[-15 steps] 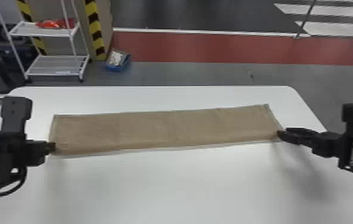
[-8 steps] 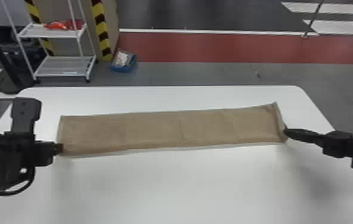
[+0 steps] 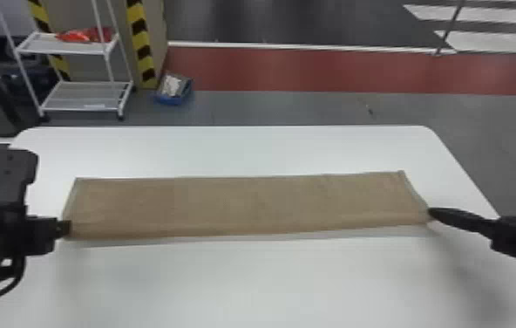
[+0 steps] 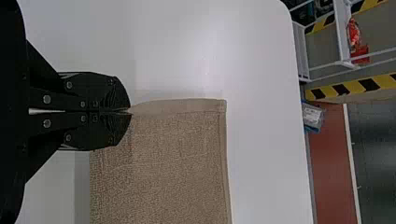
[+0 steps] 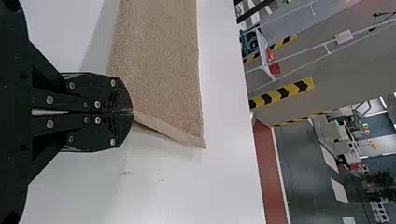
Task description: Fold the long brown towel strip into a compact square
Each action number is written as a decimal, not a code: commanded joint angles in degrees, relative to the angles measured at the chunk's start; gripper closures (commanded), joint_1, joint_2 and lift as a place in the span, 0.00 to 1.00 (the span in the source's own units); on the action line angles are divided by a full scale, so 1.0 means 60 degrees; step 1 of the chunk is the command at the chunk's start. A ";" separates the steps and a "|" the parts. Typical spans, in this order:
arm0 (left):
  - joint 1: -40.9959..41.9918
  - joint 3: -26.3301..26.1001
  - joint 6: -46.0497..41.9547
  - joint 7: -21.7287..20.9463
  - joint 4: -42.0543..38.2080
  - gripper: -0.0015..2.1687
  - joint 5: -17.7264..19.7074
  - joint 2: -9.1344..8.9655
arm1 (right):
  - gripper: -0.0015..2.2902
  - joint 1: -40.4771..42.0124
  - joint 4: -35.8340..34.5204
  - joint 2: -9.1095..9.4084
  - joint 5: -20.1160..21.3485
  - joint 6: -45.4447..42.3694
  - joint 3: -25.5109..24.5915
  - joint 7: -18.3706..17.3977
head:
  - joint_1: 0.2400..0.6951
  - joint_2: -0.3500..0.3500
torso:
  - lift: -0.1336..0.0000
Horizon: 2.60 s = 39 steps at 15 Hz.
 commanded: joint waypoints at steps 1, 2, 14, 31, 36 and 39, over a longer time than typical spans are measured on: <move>-0.0114 -0.0005 -0.0087 0.0013 0.0007 0.88 0.0003 0.0002 | 0.65 0.0361 -0.0286 -0.0005 -0.0124 0.0026 -0.0260 0.0005 | 1.00 0.41 | 0.04; -0.0114 -0.0049 -0.0204 0.0013 0.0007 0.88 0.0003 -0.0013 | 0.65 0.0464 -0.0344 0.0010 -0.0153 0.0056 -0.0275 0.0005 | 1.00 0.40 | 0.04; 0.0061 -0.0049 -0.0878 -0.0075 -0.0022 0.04 -0.0012 -0.0013 | 0.01 0.0757 -0.1794 0.0830 -0.0900 -0.0618 -0.0407 -0.0903 | 1.00 0.41 | 0.04; -0.0261 -0.0342 -0.2987 -0.0251 0.1560 0.09 0.0018 -0.0013 | 0.81 -0.0767 -0.0549 0.2925 0.1048 -0.2054 0.4251 -0.1533 | 1.00 0.85 | 0.04; -0.0437 -0.0473 -0.3368 -0.0251 0.2117 0.10 -0.0056 0.0002 | 0.81 -0.0767 -0.0388 0.2925 0.1048 -0.2230 0.4266 -0.1577 | 1.00 0.86 | 0.04; -0.0510 -0.0517 -0.3485 -0.0309 0.2351 0.10 -0.0070 0.0002 | 0.81 -0.0767 -0.0256 0.2910 0.1063 -0.2347 0.4237 -0.1562 | 1.00 0.86 | 0.04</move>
